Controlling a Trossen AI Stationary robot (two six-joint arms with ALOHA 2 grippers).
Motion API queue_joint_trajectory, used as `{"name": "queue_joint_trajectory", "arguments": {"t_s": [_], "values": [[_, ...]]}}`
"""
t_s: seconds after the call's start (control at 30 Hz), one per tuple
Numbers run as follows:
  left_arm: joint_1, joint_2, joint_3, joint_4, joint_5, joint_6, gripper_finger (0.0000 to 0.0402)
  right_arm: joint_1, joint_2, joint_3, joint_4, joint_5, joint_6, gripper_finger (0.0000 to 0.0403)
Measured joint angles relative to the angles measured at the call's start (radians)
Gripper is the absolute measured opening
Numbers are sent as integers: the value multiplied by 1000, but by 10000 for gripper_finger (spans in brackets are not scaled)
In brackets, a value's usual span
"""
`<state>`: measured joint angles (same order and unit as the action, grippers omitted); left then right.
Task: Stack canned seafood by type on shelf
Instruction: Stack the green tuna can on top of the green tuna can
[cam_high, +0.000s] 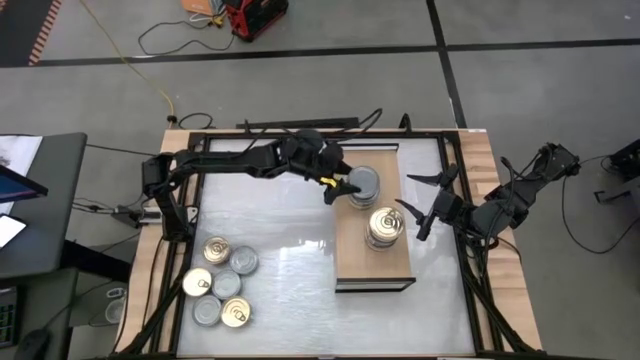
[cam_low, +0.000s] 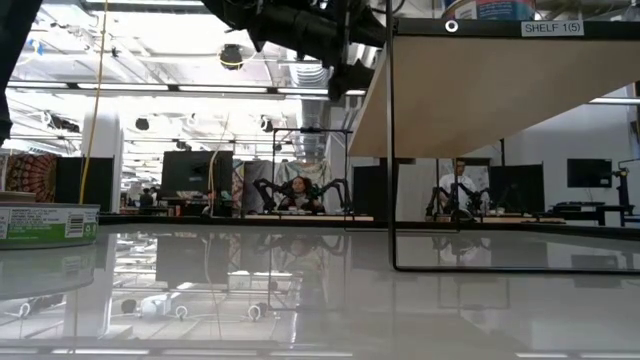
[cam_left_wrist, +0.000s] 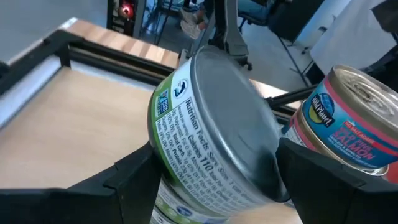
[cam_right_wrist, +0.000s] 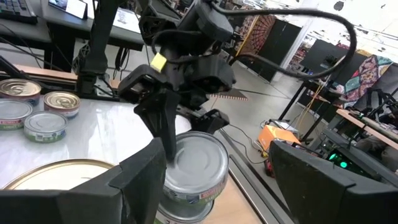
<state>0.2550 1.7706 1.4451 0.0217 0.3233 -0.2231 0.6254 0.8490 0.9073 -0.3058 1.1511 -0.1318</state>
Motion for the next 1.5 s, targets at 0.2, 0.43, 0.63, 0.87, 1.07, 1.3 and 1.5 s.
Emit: {"name": "queue_joint_trajectory", "arguments": {"t_s": [0.2,0.43,0.63,0.87,1.07,1.3,1.5], "values": [[-4,0,55,-73,-1,46,299,0,0,0,0,0,0,311],[-4,0,67,-164,-20,53,299,0,0,0,1,-1,1,311],[-3,-6,67,-181,-33,61,297,0,0,0,4,-1,3,311],[-5,-3,67,-154,-54,48,297,0,0,0,4,-1,0,311],[-11,-2,67,-147,-41,35,310,0,0,0,4,-1,0,311],[-13,-2,67,-154,-58,70,355,0,0,0,2,-1,0,311],[-10,-5,67,-158,-70,132,363,0,1,0,0,-1,1,311]]}}
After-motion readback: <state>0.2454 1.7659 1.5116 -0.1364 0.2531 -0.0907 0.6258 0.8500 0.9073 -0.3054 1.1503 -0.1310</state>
